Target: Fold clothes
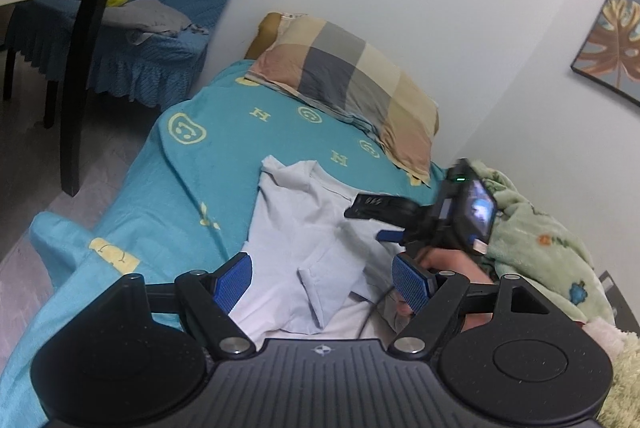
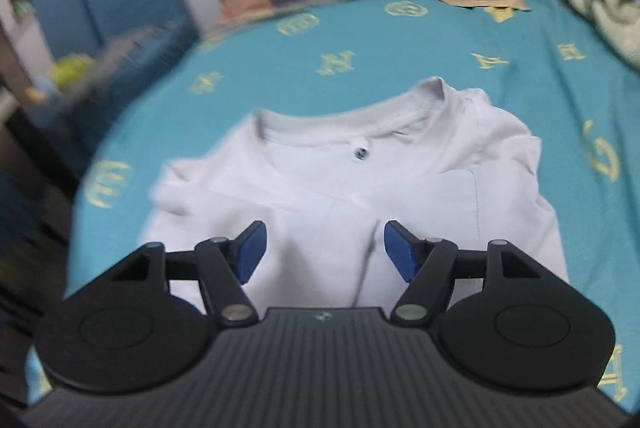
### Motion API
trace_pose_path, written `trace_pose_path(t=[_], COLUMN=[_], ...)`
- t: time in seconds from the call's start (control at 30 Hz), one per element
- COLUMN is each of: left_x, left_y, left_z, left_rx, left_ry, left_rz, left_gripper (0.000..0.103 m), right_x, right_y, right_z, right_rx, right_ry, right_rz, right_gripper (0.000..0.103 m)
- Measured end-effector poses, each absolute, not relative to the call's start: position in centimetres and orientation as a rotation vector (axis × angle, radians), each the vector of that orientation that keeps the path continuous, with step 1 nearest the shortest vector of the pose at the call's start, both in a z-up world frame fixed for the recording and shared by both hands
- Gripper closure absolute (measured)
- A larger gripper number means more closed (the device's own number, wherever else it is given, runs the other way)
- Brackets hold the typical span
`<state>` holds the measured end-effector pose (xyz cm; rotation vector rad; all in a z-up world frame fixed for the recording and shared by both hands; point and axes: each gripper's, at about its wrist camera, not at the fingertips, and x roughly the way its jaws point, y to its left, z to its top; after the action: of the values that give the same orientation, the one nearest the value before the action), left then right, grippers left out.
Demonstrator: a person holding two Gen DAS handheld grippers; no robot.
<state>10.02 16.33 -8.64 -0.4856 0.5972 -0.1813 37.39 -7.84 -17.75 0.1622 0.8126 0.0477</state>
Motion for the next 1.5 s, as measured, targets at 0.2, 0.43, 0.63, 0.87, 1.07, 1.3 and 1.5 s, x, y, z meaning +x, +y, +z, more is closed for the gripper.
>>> trace_pose_path(t=[0.2,0.43,0.63,0.87,1.07,1.3,1.5], left_x=[10.1,10.1,9.6,9.1,9.1,8.9,8.7], left_y=[16.7,16.9,17.9,20.2,21.9,21.8,20.8], left_z=[-8.8,-8.7,-8.0,-7.9,-8.6,-8.7,-8.3], left_rx=[-0.504,-0.518,-0.557,-0.666,-0.746,-0.751,-0.725], left_ry=[0.595,0.593,0.567,0.537,0.541,0.543,0.563], left_rz=[-0.175,-0.151,-0.111,-0.068,-0.053,-0.061,-0.068], left_gripper=[0.024,0.024,0.024,0.024,0.024,0.024,0.024], right_x=[35.9,33.9,30.2,27.6,26.1,24.0,22.6], right_y=[-7.8,-14.2,-12.9,-5.9,0.2,-2.7,-8.9], right_z=[-17.3,-17.9,-15.3,-15.4,-18.1,-17.2,-17.8], right_rx=[-0.013,0.125,0.186,0.169,-0.085,-0.070,0.075], right_ry=[0.718,0.747,0.699,0.757,0.767,0.694,0.766], right_rz=[0.055,-0.012,0.087,0.302,0.319,0.191,0.132], right_gripper=[0.080,0.079,0.078,0.058,0.057,0.094,0.095])
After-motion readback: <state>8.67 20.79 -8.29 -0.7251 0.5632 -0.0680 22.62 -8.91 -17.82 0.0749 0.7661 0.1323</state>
